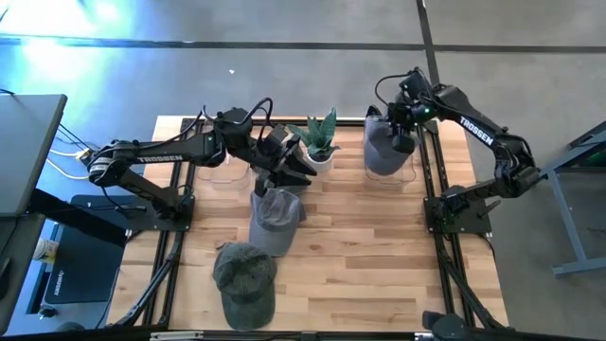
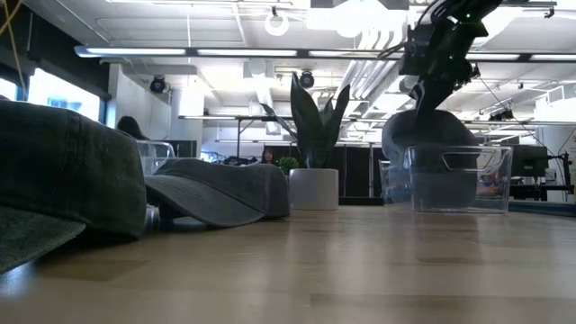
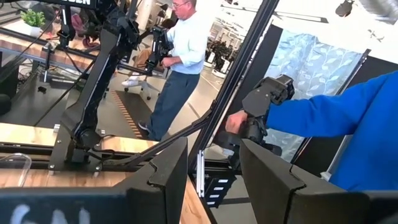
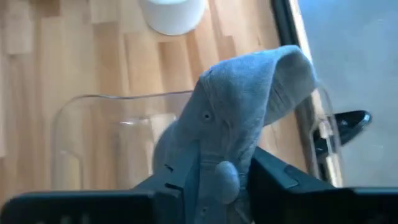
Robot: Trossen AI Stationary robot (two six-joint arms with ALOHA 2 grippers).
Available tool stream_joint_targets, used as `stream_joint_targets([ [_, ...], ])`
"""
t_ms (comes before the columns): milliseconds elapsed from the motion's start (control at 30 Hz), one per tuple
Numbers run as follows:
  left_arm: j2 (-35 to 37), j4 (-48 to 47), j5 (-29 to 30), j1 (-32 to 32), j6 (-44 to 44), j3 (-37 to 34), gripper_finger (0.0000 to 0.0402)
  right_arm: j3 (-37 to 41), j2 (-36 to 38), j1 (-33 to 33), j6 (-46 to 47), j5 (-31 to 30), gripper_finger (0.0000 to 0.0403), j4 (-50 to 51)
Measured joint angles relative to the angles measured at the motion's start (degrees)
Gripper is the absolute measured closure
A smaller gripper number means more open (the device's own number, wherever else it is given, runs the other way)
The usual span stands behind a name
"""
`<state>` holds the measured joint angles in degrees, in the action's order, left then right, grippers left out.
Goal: Pick & Place hat
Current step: Adjust the gray cap into the right bin
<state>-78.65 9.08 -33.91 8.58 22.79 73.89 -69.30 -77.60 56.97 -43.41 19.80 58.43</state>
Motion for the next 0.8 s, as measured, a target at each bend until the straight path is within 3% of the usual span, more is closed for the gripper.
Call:
stream_joint_targets([
  [133,0.0,0.0,0.0,0.0,0.0,0.0,0.0259,-1.7,0.0,-0.9,-1.8,0.1,0.0382,3.3],
  [200,0.0,0.0,0.0,0.0,0.0,0.0,0.0259,-3.8,0.0,-2.0,-5.6,0.9,0.0382,7.1],
  [333,0.0,0.0,0.0,0.0,0.0,0.0,0.0259,-8.6,0.0,-4.3,-17.8,9.6,0.0358,16.2],
  [400,0.0,0.0,0.0,0.0,0.0,0.0,0.0259,-10.3,0.1,-5.5,-20.3,10.3,0.0363,17.0],
  [633,0.0,-0.1,-0.2,0.0,0.0,0.0,0.0259,-8.8,0.0,-6.9,-31.7,-1.6,0.0383,11.5],
  [800,0.0,-0.2,-0.2,0.0,0.0,0.0,0.0259,-4.5,0.0,-6.9,-39.2,-8.5,0.034,4.0],
])
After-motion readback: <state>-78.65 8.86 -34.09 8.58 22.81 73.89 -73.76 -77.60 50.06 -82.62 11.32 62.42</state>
